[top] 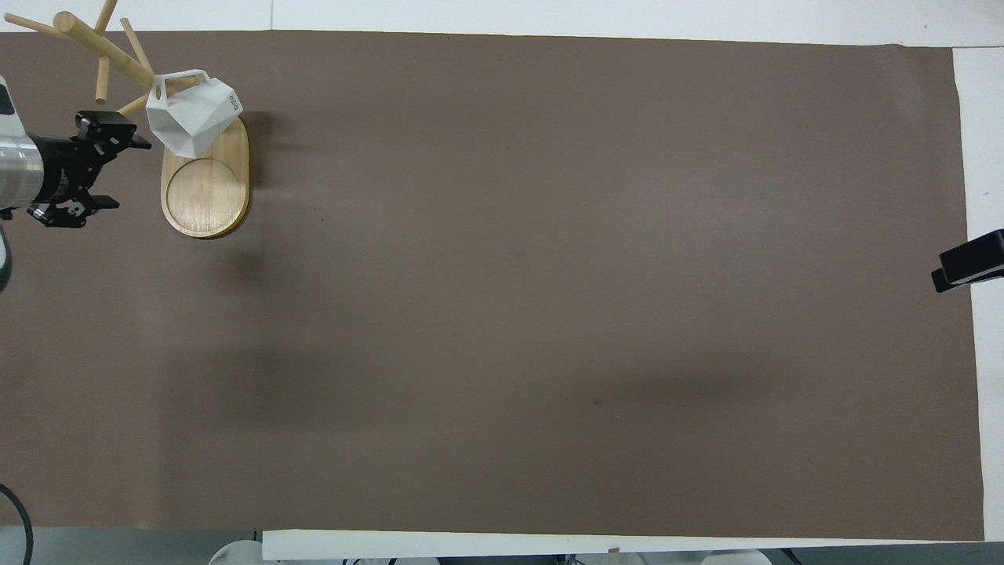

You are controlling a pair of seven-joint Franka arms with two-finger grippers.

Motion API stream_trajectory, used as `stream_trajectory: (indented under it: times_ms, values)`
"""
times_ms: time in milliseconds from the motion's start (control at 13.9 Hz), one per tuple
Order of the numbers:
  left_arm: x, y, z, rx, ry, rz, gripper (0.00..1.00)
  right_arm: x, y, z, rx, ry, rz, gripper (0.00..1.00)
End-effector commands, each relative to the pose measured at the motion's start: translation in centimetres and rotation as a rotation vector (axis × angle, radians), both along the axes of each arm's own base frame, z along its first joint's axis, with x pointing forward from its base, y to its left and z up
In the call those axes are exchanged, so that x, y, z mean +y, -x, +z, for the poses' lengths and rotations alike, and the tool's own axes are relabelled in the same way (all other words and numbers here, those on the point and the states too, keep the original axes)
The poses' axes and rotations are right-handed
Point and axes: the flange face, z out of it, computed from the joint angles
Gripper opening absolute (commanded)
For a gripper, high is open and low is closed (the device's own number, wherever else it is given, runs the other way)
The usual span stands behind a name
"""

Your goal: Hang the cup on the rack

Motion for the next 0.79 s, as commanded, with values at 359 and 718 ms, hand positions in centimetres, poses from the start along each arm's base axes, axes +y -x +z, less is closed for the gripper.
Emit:
stream_trajectory:
  times_ms: [359,718]
  values:
    - [1.6,3.4,13.4,0.241,-0.136,-0.59,1.0,0.1,0.3,-0.6,0.006,0.003,-0.02,1.0]
    - [0.8,4.4,16.0,0.221,-0.145,-0.711,1.0,0.0,0.1,-0.6,-0.012,0.002,-0.024,1.0]
